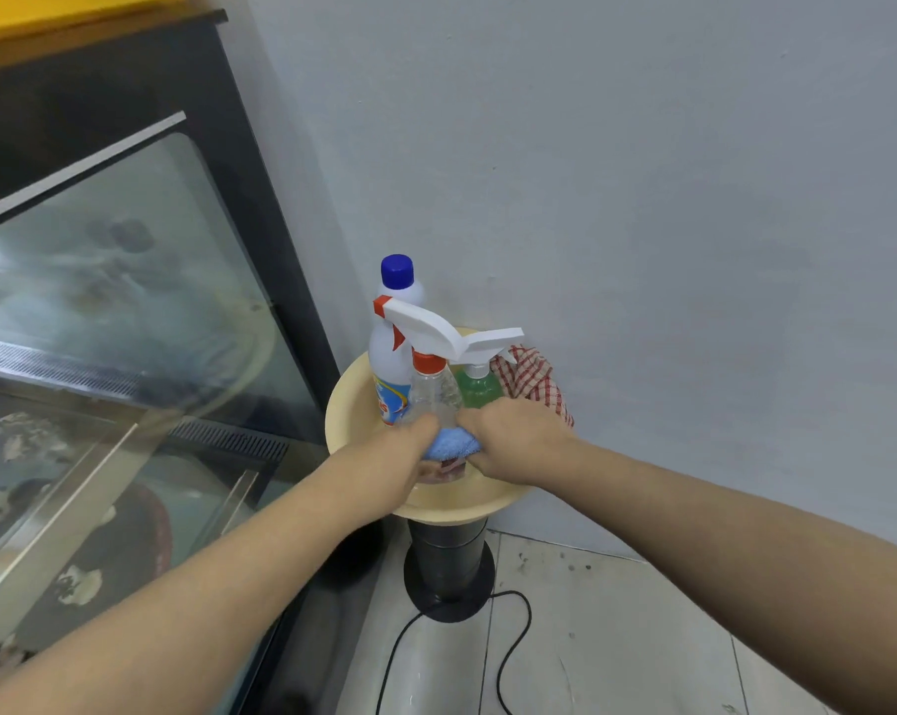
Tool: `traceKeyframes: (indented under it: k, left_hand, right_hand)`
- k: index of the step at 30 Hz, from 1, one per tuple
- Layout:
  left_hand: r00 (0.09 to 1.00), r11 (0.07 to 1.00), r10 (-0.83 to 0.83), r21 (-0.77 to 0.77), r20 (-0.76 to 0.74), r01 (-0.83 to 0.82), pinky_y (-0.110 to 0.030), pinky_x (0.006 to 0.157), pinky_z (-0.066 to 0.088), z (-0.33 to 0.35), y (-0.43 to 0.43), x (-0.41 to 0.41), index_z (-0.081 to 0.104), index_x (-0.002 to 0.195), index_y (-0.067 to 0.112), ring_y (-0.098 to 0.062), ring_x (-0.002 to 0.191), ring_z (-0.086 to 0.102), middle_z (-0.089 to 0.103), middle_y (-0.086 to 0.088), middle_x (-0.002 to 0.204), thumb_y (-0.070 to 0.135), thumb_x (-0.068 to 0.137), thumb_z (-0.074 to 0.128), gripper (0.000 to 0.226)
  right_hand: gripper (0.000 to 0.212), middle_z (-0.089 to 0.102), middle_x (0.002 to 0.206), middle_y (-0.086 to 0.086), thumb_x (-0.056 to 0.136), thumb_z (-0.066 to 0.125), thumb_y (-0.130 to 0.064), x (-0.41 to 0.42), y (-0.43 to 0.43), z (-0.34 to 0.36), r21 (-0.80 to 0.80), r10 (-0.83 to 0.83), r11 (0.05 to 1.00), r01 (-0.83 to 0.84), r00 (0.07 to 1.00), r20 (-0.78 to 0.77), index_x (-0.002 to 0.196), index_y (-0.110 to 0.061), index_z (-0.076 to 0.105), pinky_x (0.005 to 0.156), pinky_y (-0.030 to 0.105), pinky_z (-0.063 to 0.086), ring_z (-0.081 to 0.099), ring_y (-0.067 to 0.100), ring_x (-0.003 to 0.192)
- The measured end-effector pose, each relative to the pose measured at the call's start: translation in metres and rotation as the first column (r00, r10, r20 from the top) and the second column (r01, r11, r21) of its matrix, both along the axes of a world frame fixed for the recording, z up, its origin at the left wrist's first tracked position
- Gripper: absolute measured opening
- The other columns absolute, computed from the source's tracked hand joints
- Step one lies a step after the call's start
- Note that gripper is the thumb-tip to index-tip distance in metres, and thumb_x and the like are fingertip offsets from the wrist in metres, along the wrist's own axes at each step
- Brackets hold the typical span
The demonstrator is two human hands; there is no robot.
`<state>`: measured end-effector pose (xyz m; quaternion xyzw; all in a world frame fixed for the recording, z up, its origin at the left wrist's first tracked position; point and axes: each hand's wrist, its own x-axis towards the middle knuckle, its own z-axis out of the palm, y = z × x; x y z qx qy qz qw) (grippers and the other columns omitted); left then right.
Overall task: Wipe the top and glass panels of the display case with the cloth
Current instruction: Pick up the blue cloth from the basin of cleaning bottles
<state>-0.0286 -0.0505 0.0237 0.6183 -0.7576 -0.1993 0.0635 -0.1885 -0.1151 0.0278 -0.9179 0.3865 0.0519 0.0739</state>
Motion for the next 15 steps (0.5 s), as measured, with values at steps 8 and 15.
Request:
traceKeyframes:
  k: [8,15]
  left_hand:
    - [0.929,0.890,-0.190,-0.345,0.317,0.299,-0.023,0.042,0.028,-0.025,-0.012,0.017,0.043,0.079,0.015,-0.019,0.051,0.052,0.057,-0.003,0.066,-0.001,0.051,0.080,0.049]
    - [0.887,0.781,-0.229,-0.468,0.402,0.414,-0.024,0.038,0.040,-0.028,-0.027,0.018,0.037,0.085,0.016,-0.022,0.050,0.057,0.057,-0.003,0.062,0.002,0.048,0.081,0.059]
  right_hand:
    - [0.012,0.059,0.082,0.007,0.084,0.057,-0.010,0.007,-0.011,-0.009,0.450,-0.113,0.892,0.046,0.986,0.123,0.092,-0.004,0.062,0.055,0.023,0.039,0.053,0.021,0.072]
    - [0.024,0.045,0.063,-0.002,0.075,0.060,0.001,0.005,-0.018,-0.006,0.612,-0.209,0.785,0.099,0.972,0.110,0.065,-0.018,0.048,0.048,0.022,0.031,0.039,0.012,0.053]
